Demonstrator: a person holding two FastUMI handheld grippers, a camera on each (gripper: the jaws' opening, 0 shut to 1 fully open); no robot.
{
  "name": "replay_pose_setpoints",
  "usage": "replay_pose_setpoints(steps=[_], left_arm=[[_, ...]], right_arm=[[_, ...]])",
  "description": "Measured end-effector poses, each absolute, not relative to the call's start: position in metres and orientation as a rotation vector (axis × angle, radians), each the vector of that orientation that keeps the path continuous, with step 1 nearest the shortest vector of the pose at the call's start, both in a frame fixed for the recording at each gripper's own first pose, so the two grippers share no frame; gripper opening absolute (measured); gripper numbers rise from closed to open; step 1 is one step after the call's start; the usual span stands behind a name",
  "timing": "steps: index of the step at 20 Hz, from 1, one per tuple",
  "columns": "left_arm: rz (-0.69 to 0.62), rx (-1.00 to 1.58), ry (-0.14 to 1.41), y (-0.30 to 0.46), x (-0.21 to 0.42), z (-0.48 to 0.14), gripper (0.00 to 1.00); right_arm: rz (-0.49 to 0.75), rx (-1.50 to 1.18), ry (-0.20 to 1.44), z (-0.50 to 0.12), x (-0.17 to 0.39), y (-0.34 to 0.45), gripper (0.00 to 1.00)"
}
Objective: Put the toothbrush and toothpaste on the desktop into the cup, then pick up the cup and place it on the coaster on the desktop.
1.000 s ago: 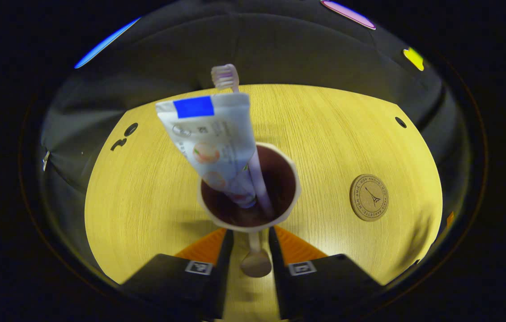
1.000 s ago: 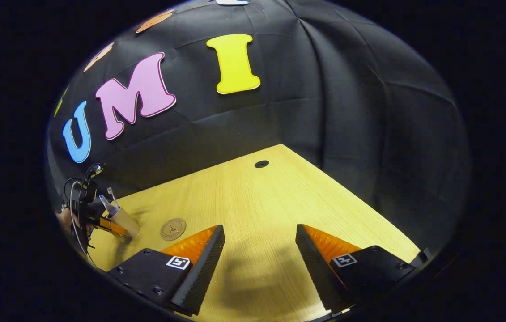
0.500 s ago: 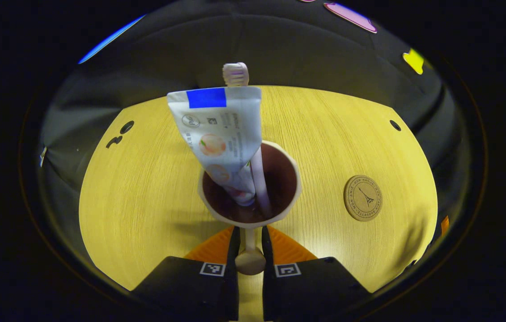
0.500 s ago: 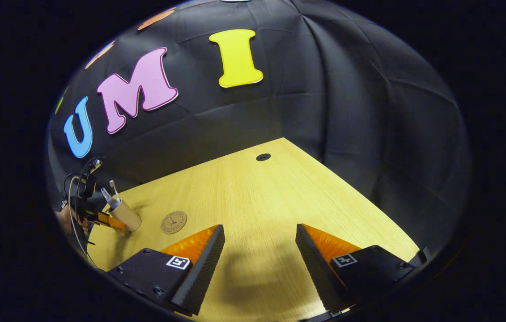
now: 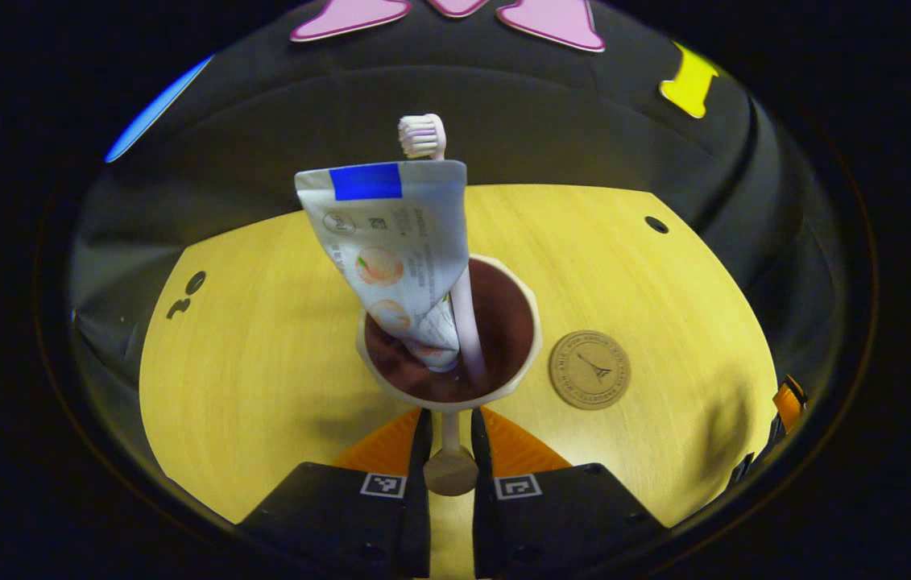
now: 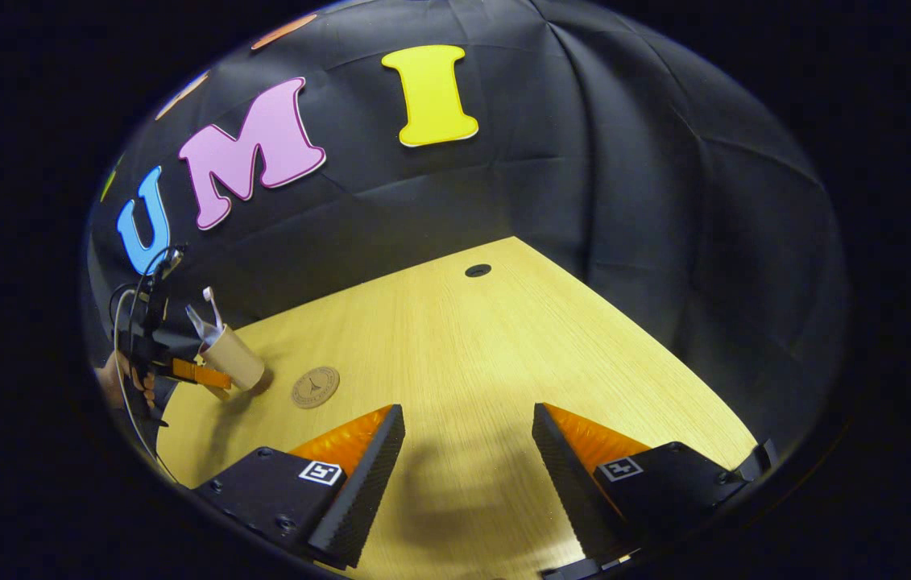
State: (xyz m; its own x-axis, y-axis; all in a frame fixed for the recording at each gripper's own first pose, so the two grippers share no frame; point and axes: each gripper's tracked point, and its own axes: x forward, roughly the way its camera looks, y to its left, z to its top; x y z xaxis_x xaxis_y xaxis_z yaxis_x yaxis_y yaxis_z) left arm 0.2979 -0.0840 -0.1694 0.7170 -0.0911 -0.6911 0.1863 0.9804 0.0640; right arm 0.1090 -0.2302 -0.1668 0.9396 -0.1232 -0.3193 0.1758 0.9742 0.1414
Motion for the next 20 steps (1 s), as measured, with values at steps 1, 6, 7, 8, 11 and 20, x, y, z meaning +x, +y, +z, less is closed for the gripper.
replay_pose_setpoints(steps=[1, 6, 7, 8, 11, 20], left_arm=[[-0.179, 0.157, 0.758, -0.095, 0.297, -0.171, 0.25], [-0.285, 0.249, 0.763, -0.145, 0.294, -0.18, 0.25], [-0.307, 0.261, 0.769, -0.155, 0.292, -0.183, 0.25], [-0.325, 0.273, 0.776, -0.162, 0.291, -0.185, 0.25], [-0.36, 0.287, 0.79, -0.187, 0.294, -0.194, 0.25], [-0.372, 0.334, 0.811, -0.211, 0.304, -0.203, 0.25]], right_arm=[[-0.155, 0.176, 0.325, -0.171, 0.106, -0.231, 0.98], [-0.179, 0.211, 0.359, -0.186, 0.088, -0.24, 0.98], [-0.182, 0.219, 0.365, -0.189, 0.085, -0.24, 0.98], [-0.186, 0.227, 0.367, -0.191, 0.083, -0.241, 0.98], [-0.203, 0.238, 0.37, -0.194, 0.073, -0.246, 0.98], [-0.177, 0.243, 0.373, -0.201, 0.057, -0.241, 0.98]])
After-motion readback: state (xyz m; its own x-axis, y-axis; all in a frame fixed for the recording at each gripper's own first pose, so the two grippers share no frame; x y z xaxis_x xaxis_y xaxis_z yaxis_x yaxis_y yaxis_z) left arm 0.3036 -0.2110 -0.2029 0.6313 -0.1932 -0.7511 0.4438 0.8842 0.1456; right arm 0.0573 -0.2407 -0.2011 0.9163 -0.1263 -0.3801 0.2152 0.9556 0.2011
